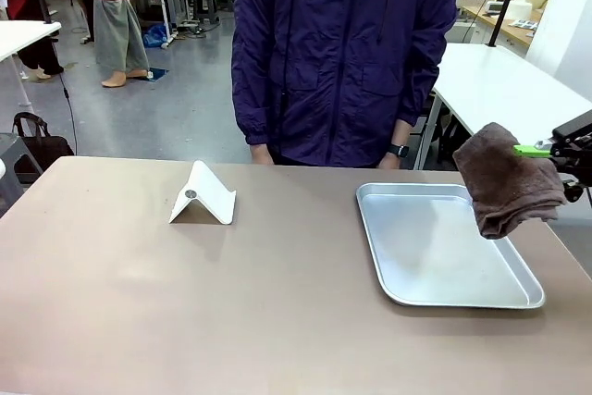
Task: Clean the surface of the table.
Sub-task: Return the Lint Roller and towel to their original positions.
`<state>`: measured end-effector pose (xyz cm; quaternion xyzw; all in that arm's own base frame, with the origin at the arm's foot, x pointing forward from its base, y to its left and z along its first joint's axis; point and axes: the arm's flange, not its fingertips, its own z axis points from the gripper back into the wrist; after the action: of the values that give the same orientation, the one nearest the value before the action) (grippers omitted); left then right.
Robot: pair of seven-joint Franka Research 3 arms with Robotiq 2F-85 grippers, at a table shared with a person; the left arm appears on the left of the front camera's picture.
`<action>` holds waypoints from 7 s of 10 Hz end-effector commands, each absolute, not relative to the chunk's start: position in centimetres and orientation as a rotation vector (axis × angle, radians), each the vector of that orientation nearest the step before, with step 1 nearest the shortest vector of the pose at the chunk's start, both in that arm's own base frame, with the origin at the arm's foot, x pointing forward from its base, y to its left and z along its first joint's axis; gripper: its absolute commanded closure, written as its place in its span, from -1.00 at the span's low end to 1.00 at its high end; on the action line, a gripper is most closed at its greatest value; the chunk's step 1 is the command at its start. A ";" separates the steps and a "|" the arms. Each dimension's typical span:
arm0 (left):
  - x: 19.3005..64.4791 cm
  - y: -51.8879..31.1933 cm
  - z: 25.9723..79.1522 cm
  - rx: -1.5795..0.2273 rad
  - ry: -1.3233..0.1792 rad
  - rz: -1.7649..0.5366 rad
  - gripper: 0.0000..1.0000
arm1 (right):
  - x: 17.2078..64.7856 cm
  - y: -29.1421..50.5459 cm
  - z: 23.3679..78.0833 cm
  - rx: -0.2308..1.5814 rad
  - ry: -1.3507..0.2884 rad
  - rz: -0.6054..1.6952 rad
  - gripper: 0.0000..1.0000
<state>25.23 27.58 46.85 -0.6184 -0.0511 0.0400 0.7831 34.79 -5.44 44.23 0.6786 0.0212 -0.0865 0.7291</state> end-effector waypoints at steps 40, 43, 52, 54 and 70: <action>51.1 -12.6 46.5 -0.587 -0.102 -0.013 0.55 | 51.1 23.6 31.5 0.909 0.140 -0.268 0.81; 53.6 -12.9 45.8 -0.558 -0.094 0.038 0.55 | 51.4 23.5 30.0 0.895 0.140 -0.318 0.81; 56.2 -11.1 43.4 -0.521 -0.026 0.118 0.55 | 52.0 22.8 28.7 0.897 0.183 -0.381 0.81; 56.2 -11.5 42.8 -0.496 -0.019 0.079 0.55 | 52.1 22.9 28.7 0.893 0.186 -0.376 0.81; 50.3 -7.2 46.6 -0.600 -0.050 0.051 -1.00 | 51.4 24.7 34.3 0.659 0.196 -0.227 -1.00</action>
<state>51.87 -7.94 46.67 -0.2764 -0.0212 0.0440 0.9598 51.09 23.88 31.73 0.3682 0.0937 -0.1177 0.9175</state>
